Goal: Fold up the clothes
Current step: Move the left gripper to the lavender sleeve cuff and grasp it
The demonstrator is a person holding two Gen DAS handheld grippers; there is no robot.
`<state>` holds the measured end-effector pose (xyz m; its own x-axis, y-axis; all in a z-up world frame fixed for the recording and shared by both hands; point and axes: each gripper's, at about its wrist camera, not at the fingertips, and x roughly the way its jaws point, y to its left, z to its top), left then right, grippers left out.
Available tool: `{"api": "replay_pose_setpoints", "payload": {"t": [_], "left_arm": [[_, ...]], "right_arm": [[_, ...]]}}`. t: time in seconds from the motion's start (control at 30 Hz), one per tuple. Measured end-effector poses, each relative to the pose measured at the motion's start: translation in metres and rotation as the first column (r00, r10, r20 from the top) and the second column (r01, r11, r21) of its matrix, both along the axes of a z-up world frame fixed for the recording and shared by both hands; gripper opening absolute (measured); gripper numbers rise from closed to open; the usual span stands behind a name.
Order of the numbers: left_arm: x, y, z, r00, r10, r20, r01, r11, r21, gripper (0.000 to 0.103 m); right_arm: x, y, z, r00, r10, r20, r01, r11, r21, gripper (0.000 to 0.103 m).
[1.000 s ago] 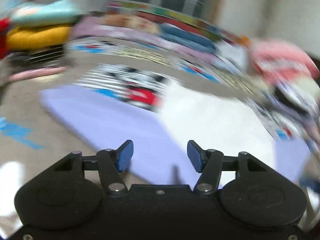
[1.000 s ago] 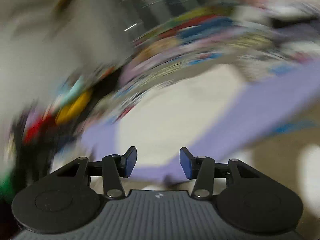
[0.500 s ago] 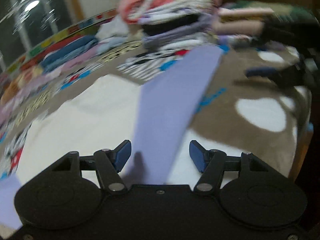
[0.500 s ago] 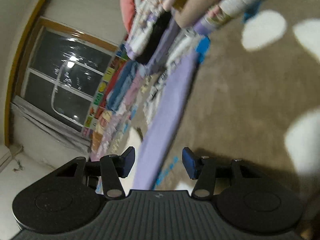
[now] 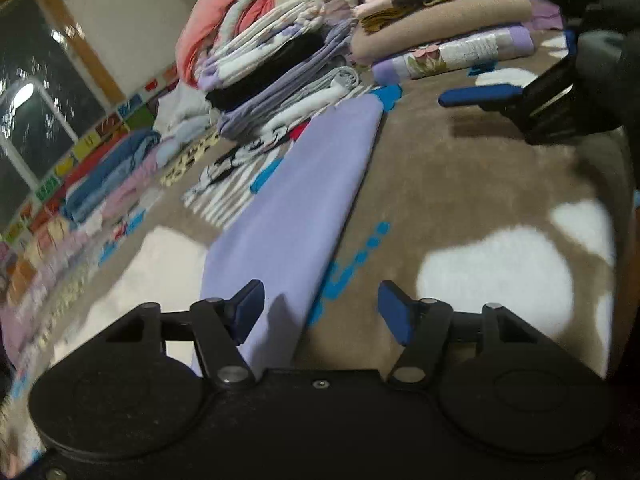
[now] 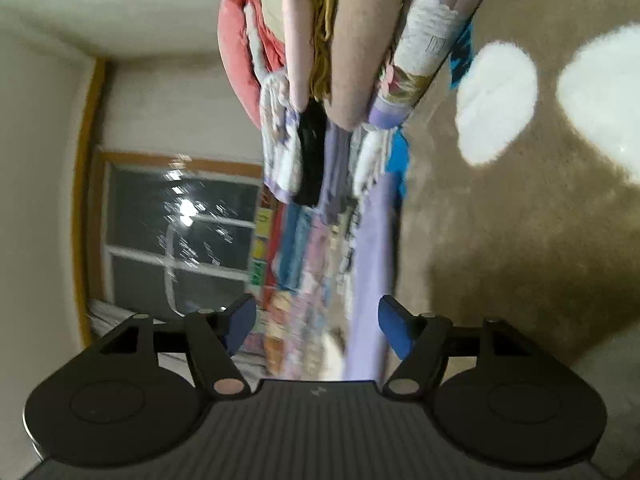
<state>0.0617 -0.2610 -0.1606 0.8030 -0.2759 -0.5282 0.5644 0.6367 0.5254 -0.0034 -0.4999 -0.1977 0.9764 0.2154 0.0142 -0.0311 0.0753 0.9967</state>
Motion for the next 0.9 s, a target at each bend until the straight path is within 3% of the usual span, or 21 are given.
{"api": "replay_pose_setpoints", "payload": {"t": [0.17, 0.5, 0.7, 0.9], "left_arm": [[0.016, -0.034, -0.006, 0.997, -0.042, 0.067, 0.038, 0.997, 0.065, 0.063], [0.063, -0.106, -0.011, 0.983, -0.097, 0.157, 0.064, 0.977, 0.202, 0.062], [0.089, -0.145, -0.016, 0.978, -0.119, 0.171, 0.067, 0.956, 0.286, 0.049], [0.114, -0.175, -0.019, 0.985, -0.068, 0.161, 0.01, 0.942, 0.336, 0.042]], "right_arm": [[-0.002, -0.012, -0.017, 0.995, -0.073, 0.074, 0.059, 0.981, 0.183, 0.07], [0.003, -0.02, -0.025, 0.983, -0.154, 0.095, 0.125, 0.959, 0.255, 0.074], [0.007, -0.024, -0.03, 0.975, -0.196, 0.102, 0.158, 0.942, 0.296, 0.074], [0.007, -0.028, -0.032, 0.972, -0.213, 0.098, 0.174, 0.934, 0.311, 0.074]]}}
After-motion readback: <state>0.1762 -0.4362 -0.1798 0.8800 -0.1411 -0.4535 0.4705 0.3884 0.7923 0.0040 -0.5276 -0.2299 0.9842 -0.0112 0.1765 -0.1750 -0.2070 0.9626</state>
